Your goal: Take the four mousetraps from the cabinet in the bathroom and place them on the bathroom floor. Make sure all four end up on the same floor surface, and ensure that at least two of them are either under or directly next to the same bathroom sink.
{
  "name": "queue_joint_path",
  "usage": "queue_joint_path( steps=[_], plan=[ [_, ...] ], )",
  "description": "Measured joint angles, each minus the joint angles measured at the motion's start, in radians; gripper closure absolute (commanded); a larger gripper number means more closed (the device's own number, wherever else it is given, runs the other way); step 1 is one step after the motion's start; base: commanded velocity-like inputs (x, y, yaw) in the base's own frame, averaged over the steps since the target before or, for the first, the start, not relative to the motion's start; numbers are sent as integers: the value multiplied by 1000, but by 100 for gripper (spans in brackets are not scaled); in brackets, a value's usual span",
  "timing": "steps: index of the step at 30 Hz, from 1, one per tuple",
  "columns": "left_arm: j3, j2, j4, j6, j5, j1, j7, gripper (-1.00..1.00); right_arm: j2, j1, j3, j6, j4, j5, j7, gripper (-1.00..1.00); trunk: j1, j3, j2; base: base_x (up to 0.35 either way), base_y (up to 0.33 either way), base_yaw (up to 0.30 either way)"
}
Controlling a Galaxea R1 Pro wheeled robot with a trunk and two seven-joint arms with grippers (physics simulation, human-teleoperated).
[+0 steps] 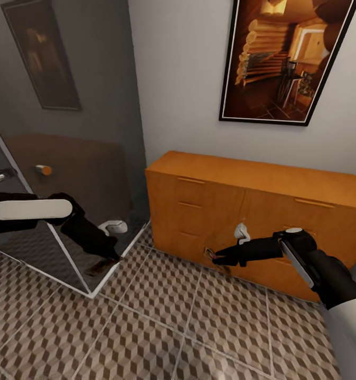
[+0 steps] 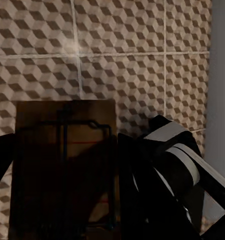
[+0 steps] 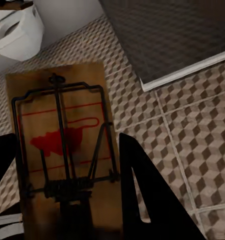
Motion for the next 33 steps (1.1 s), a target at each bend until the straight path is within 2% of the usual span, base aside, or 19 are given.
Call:
queue_joint_path(
  steps=[1,3,5,6,7,8,12,14,16,19,21,23,26,28,31,32,33],
  plan=[
    [-7,-1,-1,-9,2,7,0,100,0,7,0,-4,0,4,0,100,0,0,0,-5,1,288],
    [-24,-8,-3,-63,2,60,0,100,0,31,0,-19,4,25,-2,100,0,0,0,-3,0,288],
    [-37,-27,-2,-101,0,124,0,100,0,56,1,-32,6,58,-2,100,0,0,0,-1,0,288],
    [-44,-57,0,-124,0,175,0,100,0,77,1,-37,6,94,-3,100,0,0,0,-1,0,288],
    [-45,-70,1,-133,-2,196,1,100,1,86,1,-39,6,107,-3,100,0,0,0,0,0,288],
    [-50,-107,4,-173,-5,248,1,100,6,107,2,-44,6,145,-2,100,0,0,0,0,0,288],
    [-73,-224,14,-329,-32,394,8,100,39,161,2,-46,13,217,-8,100,0,0,0,0,0,288],
    [-100,-282,40,-384,-44,455,10,100,54,192,2,-48,25,263,-19,100,0,0,0,0,0,288],
    [-120,-329,103,-417,-52,516,12,100,76,221,3,-65,50,318,-41,100,0,0,0,0,0,288],
    [-131,-375,243,-436,-61,637,13,100,110,256,2,-134,123,398,-87,100,0,0,0,0,0,288],
    [-133,-404,344,-440,-90,722,13,100,122,272,2,-177,179,431,-108,100,0,0,0,0,0,288],
    [-134,-426,415,-442,-133,790,13,100,127,281,2,-201,231,446,-120,100,0,0,0,0,0,288],
    [-133,-436,457,-454,-168,849,13,100,140,286,3,-230,308,454,-147,100,0,0,0,0,0,288],
    [-133,-437,471,-483,-178,878,13,100,154,288,3,-262,368,462,-183,100,0,0,0,0,0,288],
    [-134,-436,515,-570,-184,939,14,100,188,289,2,-353,507,493,-296,100,0,0,0,0,0,287],
    [-134,-441,568,-601,-188,998,14,100,216,289,2,-409,596,508,-387,100,0,0,0,0,0,287],
    [-134,-446,585,-607,-190,1018,14,100,225,289,1,-423,623,508,-412,100,0,0,0,0,0,287]
  ],
)
